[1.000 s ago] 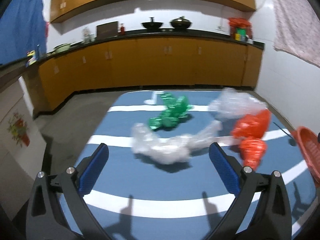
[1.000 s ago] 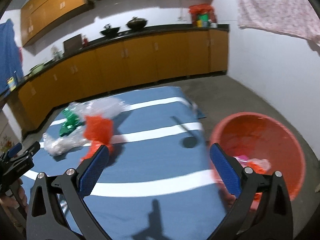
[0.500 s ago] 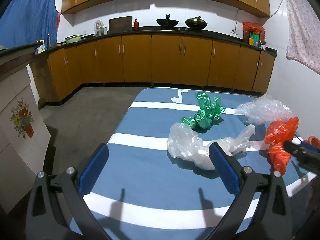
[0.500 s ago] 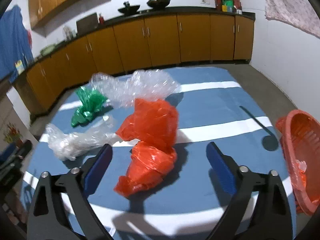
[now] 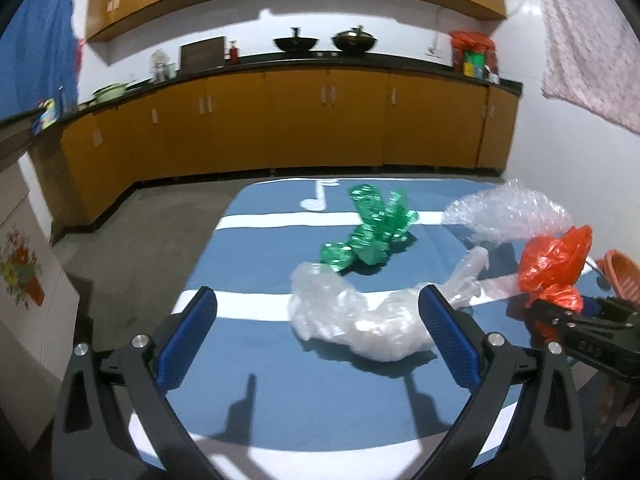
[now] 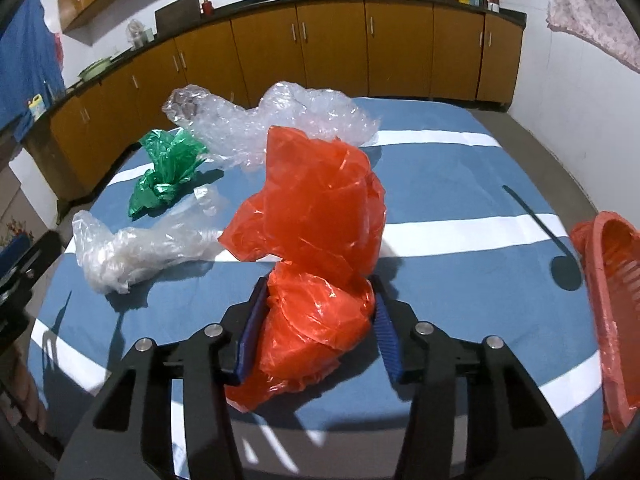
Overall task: Collect trash
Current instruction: 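Grasp another clear plastic bag with the left tool while the right tool grasps a red bag, then carry both bags to the basket and open both tools to drop them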
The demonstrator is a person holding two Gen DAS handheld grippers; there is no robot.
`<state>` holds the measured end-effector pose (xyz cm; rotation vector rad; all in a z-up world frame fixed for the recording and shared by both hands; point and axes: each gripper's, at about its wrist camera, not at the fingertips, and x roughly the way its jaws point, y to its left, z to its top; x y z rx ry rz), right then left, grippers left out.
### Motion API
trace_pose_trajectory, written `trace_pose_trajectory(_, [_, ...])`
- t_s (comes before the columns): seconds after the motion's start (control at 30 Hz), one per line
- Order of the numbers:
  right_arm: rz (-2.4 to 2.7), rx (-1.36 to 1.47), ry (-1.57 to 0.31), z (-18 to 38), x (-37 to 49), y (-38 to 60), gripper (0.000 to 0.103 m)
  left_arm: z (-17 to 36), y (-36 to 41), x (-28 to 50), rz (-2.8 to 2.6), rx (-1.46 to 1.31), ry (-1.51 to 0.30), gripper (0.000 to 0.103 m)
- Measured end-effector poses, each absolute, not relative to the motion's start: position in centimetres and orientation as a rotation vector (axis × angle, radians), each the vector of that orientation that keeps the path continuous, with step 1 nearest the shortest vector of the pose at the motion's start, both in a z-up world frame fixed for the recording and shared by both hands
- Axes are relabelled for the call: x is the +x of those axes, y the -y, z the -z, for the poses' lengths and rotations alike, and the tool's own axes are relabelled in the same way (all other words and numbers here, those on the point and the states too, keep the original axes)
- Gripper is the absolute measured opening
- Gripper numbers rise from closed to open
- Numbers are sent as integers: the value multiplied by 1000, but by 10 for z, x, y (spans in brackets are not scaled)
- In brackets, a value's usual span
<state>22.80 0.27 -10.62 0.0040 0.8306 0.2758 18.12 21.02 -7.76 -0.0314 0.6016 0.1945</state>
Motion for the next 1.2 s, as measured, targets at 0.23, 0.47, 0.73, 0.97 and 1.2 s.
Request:
trace_pose_trajectory(0.23, [-236,58,-833,105,217,29,49,87,-190,208,-124,66,-649,99])
trace_pose_trajectory(0.47, [-216,79,-840,108,211,43,49,103,-184,225,-2,14,-771,75])
trace_pose_trajectory(0.73, [-199,89,-835,105,204,53,49,113,-169,232,89,-11,-850,65])
trace_pose_trajectory(0.97, [-177,98,-816,99,195,65,49,114,-159,236,108,-7,-858,53])
trace_pose_trajectory(1.2, [-152,113,-800,93,185,79,49,112,-154,227,103,-7,-841,45])
